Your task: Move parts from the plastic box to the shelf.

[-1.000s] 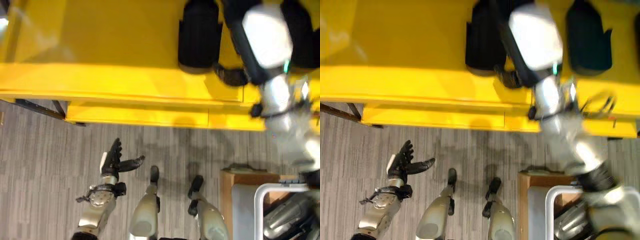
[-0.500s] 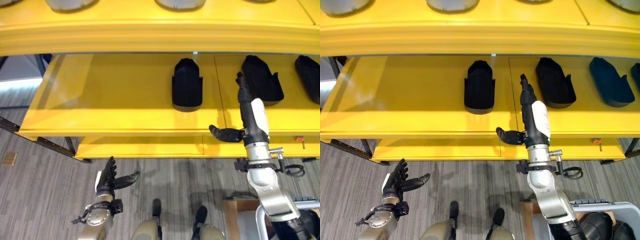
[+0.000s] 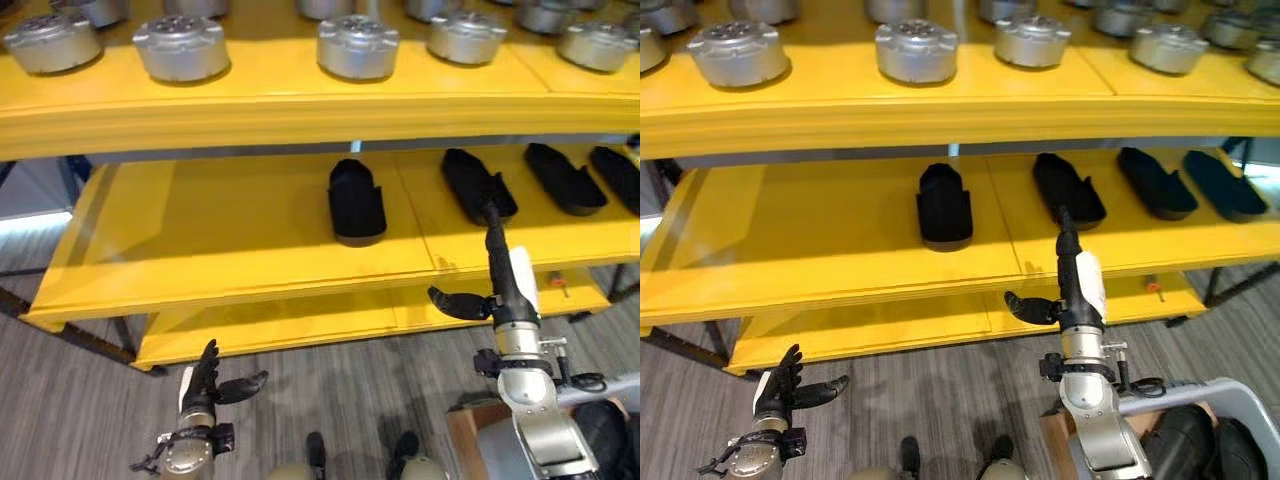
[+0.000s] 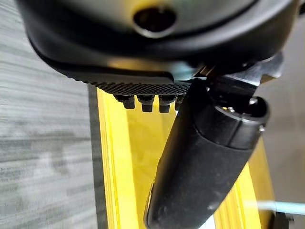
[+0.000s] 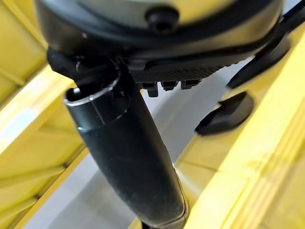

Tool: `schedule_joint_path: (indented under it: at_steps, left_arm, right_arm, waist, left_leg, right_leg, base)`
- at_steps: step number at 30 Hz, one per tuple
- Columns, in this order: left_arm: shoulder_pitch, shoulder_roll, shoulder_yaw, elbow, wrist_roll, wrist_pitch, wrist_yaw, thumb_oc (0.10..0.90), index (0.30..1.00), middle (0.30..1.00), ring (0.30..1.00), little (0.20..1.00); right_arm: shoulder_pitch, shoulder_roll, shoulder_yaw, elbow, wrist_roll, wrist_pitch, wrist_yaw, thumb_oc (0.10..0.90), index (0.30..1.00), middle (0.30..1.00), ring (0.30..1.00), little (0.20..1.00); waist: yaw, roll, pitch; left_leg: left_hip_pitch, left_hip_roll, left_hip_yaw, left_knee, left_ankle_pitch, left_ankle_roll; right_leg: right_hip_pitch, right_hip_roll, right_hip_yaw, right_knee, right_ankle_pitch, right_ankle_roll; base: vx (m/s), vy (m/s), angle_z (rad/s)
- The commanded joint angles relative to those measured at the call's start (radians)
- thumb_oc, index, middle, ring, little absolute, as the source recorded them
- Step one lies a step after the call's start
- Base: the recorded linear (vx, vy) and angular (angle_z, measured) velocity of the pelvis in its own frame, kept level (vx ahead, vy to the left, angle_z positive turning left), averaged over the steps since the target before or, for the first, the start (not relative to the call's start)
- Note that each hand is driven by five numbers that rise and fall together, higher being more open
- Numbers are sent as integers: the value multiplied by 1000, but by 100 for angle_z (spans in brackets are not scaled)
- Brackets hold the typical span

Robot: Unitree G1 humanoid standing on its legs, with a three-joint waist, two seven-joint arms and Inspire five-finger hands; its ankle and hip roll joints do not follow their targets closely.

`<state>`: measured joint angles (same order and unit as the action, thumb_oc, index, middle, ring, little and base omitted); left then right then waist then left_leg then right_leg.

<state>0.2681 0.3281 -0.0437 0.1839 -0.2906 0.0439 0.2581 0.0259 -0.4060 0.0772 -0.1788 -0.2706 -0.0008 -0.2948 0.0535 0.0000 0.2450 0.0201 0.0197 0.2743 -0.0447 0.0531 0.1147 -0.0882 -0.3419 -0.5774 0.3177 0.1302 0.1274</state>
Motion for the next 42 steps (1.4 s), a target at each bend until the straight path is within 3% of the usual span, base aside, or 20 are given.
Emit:
schedule_joint_path:
  at_steps: [1, 3, 6, 12, 13, 21, 26, 27, 28, 29, 32, 34, 35, 37, 39, 42]
  left_arm:
    - [-5, 53, 66, -120, 5, -77, 18, 900, 1000, 1000, 1000, 1000]
    - [7, 46, 83, -124, -14, -81, 26, 900, 1000, 1000, 1000, 1000]
    - [15, 42, 91, -121, -16, -80, 22, 900, 1000, 1000, 1000, 1000]
    - [23, 38, 98, -134, -17, -89, 24, 900, 1000, 1000, 1000, 1000]
    - [22, 33, 98, -133, -13, -89, 23, 900, 1000, 1000, 1000, 1000]
    - [17, 6, 81, -121, 5, -85, 5, 900, 1000, 1000, 1000, 1000]
    - [-2, -2, 73, -110, 22, -88, 3, 900, 1000, 1000, 1000, 1000]
    - [-12, -4, 74, -106, 21, -90, 8, 900, 1000, 1000, 1000, 1000]
    - [-13, -3, 74, -106, 21, -91, 8, 900, 1000, 1000, 1000, 1000]
    - [-21, -9, 70, -99, 16, -94, 16, 900, 1000, 1000, 1000, 1000]
    - [-21, -18, 54, -95, 8, -101, 9, 900, 1000, 1000, 1000, 1000]
    - [-17, -16, 48, -95, 8, -101, 6, 900, 1000, 1000, 1000, 1000]
    - [-18, -14, 42, -97, 8, -103, 8, 900, 1000, 1000, 1000, 1000]
    - [-25, -8, 31, -85, 10, -109, 5, 900, 1000, 1000, 1000, 1000]
    - [-35, -5, 23, -81, 13, -110, 6, 900, 1000, 1000, 1000, 1000]
    - [-29, -17, 23, -80, 5, -116, 3, 900, 1000, 1000, 1000, 1000]
  right_arm:
    - [-145, -11, -7, -86, 3, -87, -41, 900, 1000, 1000, 1000, 1000]
    - [-173, -14, 2, -86, -5, -87, -50, 900, 1000, 1000, 1000, 1000]
    - [-161, -15, -3, -91, -7, -85, -51, 900, 1000, 1000, 1000, 1000]
    - [-118, -37, -28, -114, -17, -84, -42, 900, 1000, 1000, 1000, 1000]
    - [-108, -39, -34, -117, -11, -87, -44, 900, 1000, 1000, 1000, 1000]
    - [-53, -57, -68, -136, 0, -101, -55, 900, 1000, 1000, 1000, 1000]
    - [-33, -77, -87, -138, 4, -118, -76, 900, 1000, 1000, 1000, 1000]
    - [-32, -82, -86, -129, 6, -122, -80, 900, 1000, 1000, 1000, 1000]
    - [-33, -82, -87, -129, 6, -122, -80, 900, 1000, 1000, 1000, 1000]
    - [-30, -88, -87, -113, 6, -122, -82, 900, 1000, 1000, 1000, 1000]
    - [-40, -100, -76, -77, 30, -129, -66, 900, 1000, 1000, 1000, 1000]
    - [-28, -97, -80, -82, 32, -130, -60, 900, 1000, 1000, 1000, 1000]
    - [-21, -96, -84, -77, 30, -130, -63, 900, 1000, 1000, 1000, 1000]
    - [-33, -101, -74, -59, 32, -140, -64, 900, 1000, 1000, 1000, 1000]
    - [-40, -105, -72, -56, 28, -140, -65, 900, 1000, 1000, 1000, 1000]
    - [-34, -102, -69, -65, 22, -138, -46, 900, 1000, 1000, 1000, 1000]
  waist:
    - [55, -41, -30]
    - [90, -61, -49]
    - [89, -65, -58]
    - [33, -59, -75]
    - [14, -54, -81]
    - [-58, -24, -95]
    - [-95, -13, -79]
    - [-94, -19, -65]
    - [-94, -18, -64]
    - [-84, -21, -53]
    - [-38, -53, -26]
    - [-40, -56, -30]
    - [-33, -56, -26]
    - [-13, -42, -11]
    - [-14, -33, -11]
    - [-17, -22, -23]
  left_leg:
    - [47, -12, -59, 32, -158, -32]
    - [8, 4, 15, 78, -168, -46]
    - [2, 20, 36, 89, -168, -58]
    - [12, 106, 106, 91, -132, -117]
    - [25, 139, 127, 76, -108, -142]
    - [69, 252, 202, 4, 17, -232]
    - [69, 332, 200, 96, 61, -271]
    - [46, 340, 144, 183, 67, -263]
    - [41, 344, 141, 194, 62, -264]
    - [8, 328, 63, 243, 64, -250]
    - [-141, 139, -193, 240, -28, -165]
    - [-140, 140, -197, 206, -15, -167]
    - [-171, 138, -239, 196, 6, -175]
    - [-206, 61, -436, 104, 51, -198]
    - [-208, 47, -459, 77, 62, -199]
    - [-156, 64, -433, 40, 46, -195]
  right_leg:
    - [109, -124, 47, 55, -13, 106]
    - [156, -122, -8, -43, 1, 115]
    - [155, -104, -2, -99, 9, 118]
    - [160, -5, 52, -248, -49, 96]
    - [160, 29, 69, -279, -76, 81]
    - [156, 170, 137, -379, -122, 28]
    - [159, 261, 201, -402, -161, -20]
    - [162, 287, 238, -405, -178, -38]
    - [161, 290, 238, -404, -179, -40]
    - [163, 299, 262, -405, -189, -51]
    - [152, 291, 325, -400, -177, -62]
    - [149, 292, 334, -401, -174, -59]
    - [148, 289, 350, -400, -172, -57]
    - [155, 305, 424, -403, -169, -50]
    - [156, 308, 443, -402, -170, -45]
    - [169, 313, 490, -402, -178, -40]
  base:
    - [-93, -94, -73]
    - [-75, -190, -128]
    - [8, -160, -108]
    - [17, -202, -44]
    - [46, -282, -80]
    - [26, -224, -43]
    - [77, -306, -41]
    - [47, -182, -58]
    - [51, -230, -55]
    - [-4, -89, -65]
    - [-21, -78, -94]
    - [82, -14, -105]
    - [37, 63, -70]
    - [112, 134, -67]
    - [92, 132, -105]
    - [124, 178, -72]
